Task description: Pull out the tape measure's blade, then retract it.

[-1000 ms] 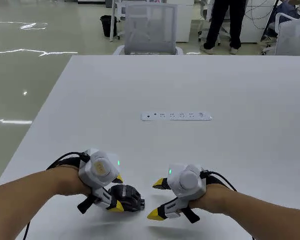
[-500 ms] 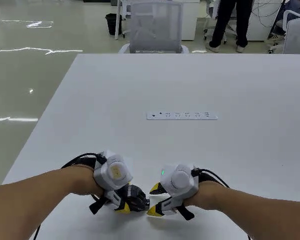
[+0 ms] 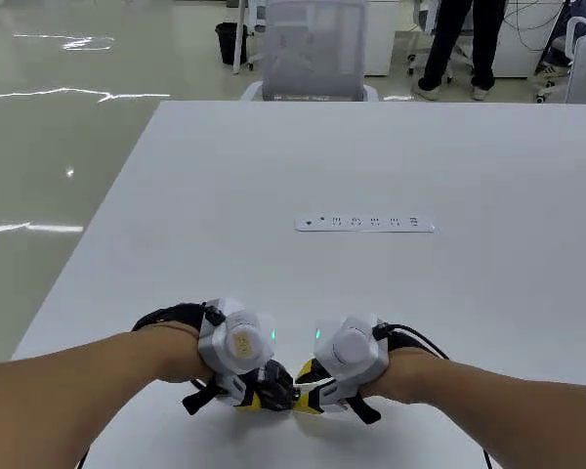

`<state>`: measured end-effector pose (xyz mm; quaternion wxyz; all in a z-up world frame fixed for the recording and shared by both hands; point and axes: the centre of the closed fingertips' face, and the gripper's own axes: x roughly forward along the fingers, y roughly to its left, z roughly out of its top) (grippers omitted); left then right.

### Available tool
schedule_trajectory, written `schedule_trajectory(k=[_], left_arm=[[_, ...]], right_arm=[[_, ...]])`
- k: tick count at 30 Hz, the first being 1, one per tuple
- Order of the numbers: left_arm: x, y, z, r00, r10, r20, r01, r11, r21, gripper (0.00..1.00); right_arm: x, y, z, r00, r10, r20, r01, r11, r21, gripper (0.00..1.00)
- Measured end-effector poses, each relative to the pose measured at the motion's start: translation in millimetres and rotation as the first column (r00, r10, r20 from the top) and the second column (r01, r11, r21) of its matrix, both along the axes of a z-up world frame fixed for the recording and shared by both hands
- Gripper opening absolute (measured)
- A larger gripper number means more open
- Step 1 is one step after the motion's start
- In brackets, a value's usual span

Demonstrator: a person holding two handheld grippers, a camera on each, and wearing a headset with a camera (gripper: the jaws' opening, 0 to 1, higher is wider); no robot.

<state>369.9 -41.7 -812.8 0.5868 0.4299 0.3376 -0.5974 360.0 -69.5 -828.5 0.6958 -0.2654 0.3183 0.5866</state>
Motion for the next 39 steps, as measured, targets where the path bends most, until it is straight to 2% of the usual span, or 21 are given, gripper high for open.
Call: schedule_trajectory(k=[3,5,7,10,11,12,19,20,21,22,23,24,25,26,27,33,35,39], left_arm=[[0.8,-0.1,-0.4,1.0,0.003,-0.004,-0.003,1.0,-0.006,0.32],[1.3,-0.5,-0.1,1.0,0.017,-0.008,-0.017,1.0,-0.015,0.32],[2.7,-1.4,-0.1,0.999,0.044,-0.013,-0.044,0.999,-0.028,0.32],[2.9,-2.4,0.1,0.999,0.052,-0.015,-0.052,0.998,-0.031,0.32],[2.6,-2.2,0.2,0.999,0.05,-0.015,-0.051,0.998,-0.031,0.32],[2.0,-1.9,0.4,0.999,0.044,-0.014,-0.045,0.999,-0.028,0.32],[2.2,-2.3,0.1,0.999,0.042,-0.014,-0.042,0.999,-0.028,0.32],[2.0,-2.4,0.2,0.999,0.042,-0.015,-0.043,0.999,-0.029,0.32],[2.0,-2.3,0.3,0.999,0.044,-0.016,-0.044,0.999,-0.031,0.32],[1.9,-2.3,0.3,0.999,0.046,-0.017,-0.046,0.998,-0.033,0.32],[2.0,-2.4,0.2,0.999,0.048,-0.017,-0.048,0.998,-0.033,0.32],[1.8,-2.8,0.9,0.999,0.042,-0.013,-0.042,0.999,-0.034,0.32],[2.0,-2.6,1.0,0.999,0.047,-0.015,-0.048,0.998,-0.032,0.32],[1.9,-2.4,1.2,0.999,0.049,-0.015,-0.05,0.998,-0.032,0.32],[1.8,-2.1,1.5,0.999,0.049,-0.014,-0.049,0.998,-0.031,0.32],[1.7,-0.4,1.7,0.999,0.051,-0.011,-0.051,0.998,-0.024,0.32],[1.6,0.7,1.9,0.999,0.052,-0.009,-0.053,0.998,-0.034,0.32],[2.2,-0.7,0.8,0.999,0.052,-0.007,-0.052,0.998,-0.037,0.32]], right_arm=[[0.8,1.5,-3.0,1.0,0.01,0.02,-0.01,1.0,-0.011,0.3],[-2.3,2.9,-1.9,1.0,0.024,0.012,-0.024,1.0,-0.015,0.22],[1.4,2.1,-2.6,0.999,0.032,0.039,-0.031,0.999,-0.031,0.22],[2.3,0.1,-3.4,0.998,0.048,0.047,-0.046,0.998,-0.045,0.21],[1.5,-1.7,-4.9,0.998,0.055,0.04,-0.052,0.997,-0.06,0.19],[4.9,-0.6,-4.0,0.998,0.054,0.042,-0.052,0.997,-0.051,0.16],[4.0,-0.7,-6.0,0.999,0.047,0.011,-0.046,0.996,-0.078,0.16],[8.8,-0.6,-3.7,0.991,0.109,0.081,-0.1,0.99,-0.099,0.17],[17.3,-2.3,-1.2,0.987,0.091,0.131,-0.077,0.991,-0.114,0.26],[12.4,-1.0,-3.3,0.995,0.07,0.078,-0.062,0.993,-0.097,0.3],[-4.5,1.4,-6.0,0.996,0.089,-0.014,-0.09,0.993,-0.071,0.24],[7.5,7.7,3.5,0.99,0.113,0.084,-0.11,0.993,-0.034,0.15],[-0.5,-0.5,2.1,1.0,0.031,0.004,-0.031,0.998,-0.049,0.15],[0.3,-0.2,1.6,0.998,0.062,0.022,-0.061,0.996,-0.059,0.14],[-0.1,2.8,-3.0,0.998,0.061,0.023,-0.059,0.996,-0.062,0.14],[2.6,-0.9,-7.2,0.999,0.046,0.001,-0.046,0.995,-0.086,0.13],[2.1,-4.2,-6.1,0.999,0.042,-0.006,-0.043,0.994,-0.098,0.13],[2.5,-6.6,-7.1,0.999,0.03,-0.022,-0.032,0.995,-0.093,0.12]])
